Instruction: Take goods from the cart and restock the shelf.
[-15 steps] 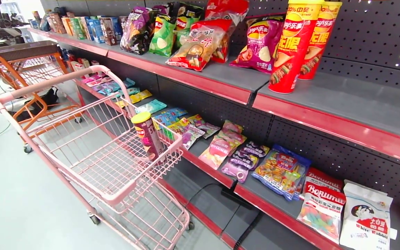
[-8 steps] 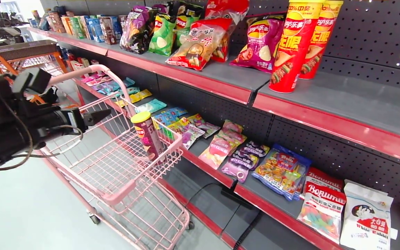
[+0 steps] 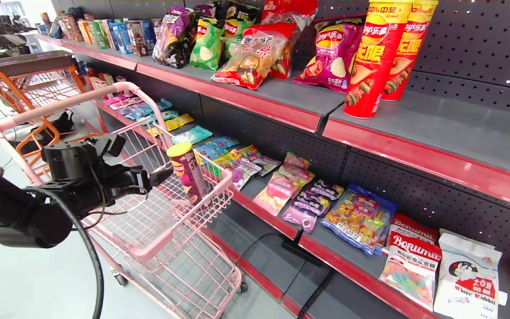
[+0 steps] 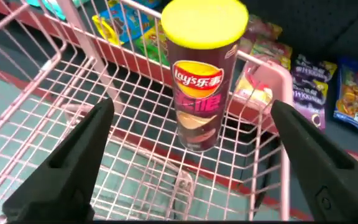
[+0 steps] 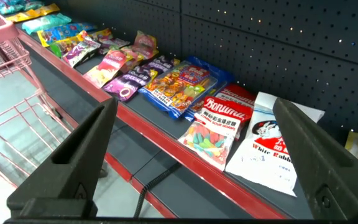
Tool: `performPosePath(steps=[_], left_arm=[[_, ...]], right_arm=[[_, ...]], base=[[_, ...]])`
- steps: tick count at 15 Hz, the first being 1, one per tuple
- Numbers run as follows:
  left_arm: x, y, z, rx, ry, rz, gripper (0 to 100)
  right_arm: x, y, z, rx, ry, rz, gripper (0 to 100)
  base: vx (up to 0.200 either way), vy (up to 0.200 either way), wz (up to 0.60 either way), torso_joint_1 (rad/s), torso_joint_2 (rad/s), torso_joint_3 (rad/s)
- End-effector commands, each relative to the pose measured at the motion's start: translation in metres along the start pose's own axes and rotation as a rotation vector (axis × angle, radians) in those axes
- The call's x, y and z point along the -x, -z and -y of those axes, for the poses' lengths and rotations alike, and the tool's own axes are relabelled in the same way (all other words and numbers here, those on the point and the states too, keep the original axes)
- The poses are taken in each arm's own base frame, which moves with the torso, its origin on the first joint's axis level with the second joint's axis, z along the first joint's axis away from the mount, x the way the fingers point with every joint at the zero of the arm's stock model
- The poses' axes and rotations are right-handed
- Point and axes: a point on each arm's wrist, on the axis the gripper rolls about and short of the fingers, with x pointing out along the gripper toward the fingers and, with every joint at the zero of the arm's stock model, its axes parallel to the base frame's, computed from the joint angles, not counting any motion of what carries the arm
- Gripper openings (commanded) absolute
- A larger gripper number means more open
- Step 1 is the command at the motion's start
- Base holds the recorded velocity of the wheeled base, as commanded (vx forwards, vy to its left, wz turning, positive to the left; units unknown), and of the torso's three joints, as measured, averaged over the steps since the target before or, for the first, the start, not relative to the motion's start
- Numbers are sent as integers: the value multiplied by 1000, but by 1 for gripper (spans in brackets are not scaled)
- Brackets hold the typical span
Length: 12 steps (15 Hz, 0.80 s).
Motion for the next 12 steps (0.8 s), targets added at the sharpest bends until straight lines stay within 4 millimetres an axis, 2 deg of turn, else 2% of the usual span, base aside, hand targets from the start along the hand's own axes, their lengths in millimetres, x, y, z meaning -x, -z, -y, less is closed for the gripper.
performPosePath(steps=[1,3,9,12], left_arm=[[-24,17,-9,8,2,-22,100],[-39,13,-10,-5,21,3,100],[-69,22,-5,-16,73,0,100],[-89,17,-2,-28,95,21,100]], right_arm=[[0,0,0,0,0,0,100],[0,0,0,2,0,0,100],[0,0,0,2,0,0,100],[0,0,0,2,-2,0,100]], base=[[0,0,0,0,0,0],[0,0,0,0,0,0],[0,0,0,0,0,0],[0,0,0,0,0,0]])
